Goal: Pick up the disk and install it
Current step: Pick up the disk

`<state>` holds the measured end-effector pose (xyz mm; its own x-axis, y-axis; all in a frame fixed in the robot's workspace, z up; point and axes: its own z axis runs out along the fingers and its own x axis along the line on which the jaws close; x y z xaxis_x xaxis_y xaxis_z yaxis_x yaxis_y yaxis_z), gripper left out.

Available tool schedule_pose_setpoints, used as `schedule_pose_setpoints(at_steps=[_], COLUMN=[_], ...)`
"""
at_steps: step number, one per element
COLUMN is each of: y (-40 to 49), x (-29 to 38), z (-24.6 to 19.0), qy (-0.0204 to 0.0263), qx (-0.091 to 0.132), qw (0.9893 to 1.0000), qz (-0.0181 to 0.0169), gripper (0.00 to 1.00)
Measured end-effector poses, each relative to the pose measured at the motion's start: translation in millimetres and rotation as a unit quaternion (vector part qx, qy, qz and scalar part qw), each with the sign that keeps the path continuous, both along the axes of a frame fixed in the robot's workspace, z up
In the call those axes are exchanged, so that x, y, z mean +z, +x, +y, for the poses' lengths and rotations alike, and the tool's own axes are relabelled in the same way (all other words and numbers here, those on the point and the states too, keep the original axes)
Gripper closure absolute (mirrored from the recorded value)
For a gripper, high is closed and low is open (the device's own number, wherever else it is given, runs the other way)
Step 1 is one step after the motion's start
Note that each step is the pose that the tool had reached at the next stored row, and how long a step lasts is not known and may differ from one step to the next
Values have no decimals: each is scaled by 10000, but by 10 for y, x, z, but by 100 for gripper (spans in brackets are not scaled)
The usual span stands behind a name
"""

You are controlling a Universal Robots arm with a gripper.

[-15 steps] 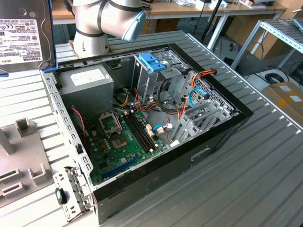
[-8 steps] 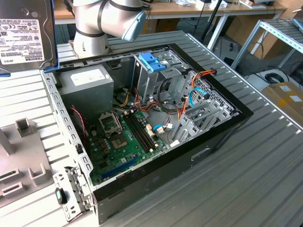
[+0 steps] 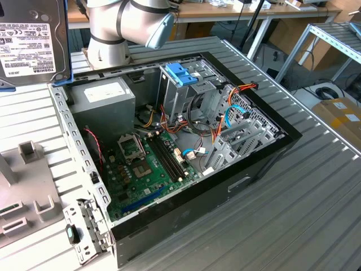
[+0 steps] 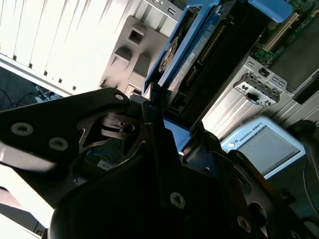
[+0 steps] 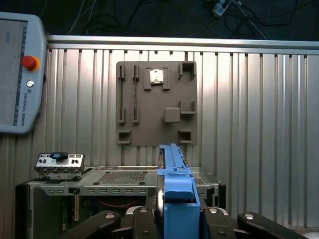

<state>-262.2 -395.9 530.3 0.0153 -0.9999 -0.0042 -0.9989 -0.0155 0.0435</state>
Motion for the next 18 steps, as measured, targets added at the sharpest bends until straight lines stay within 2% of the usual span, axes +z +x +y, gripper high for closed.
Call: schedule_pose_setpoints(at_steps=[18], y=[90], x=[-4], z=[-19], qy=[0], qx=[0], qw=[10000], qz=[0], gripper=[63])
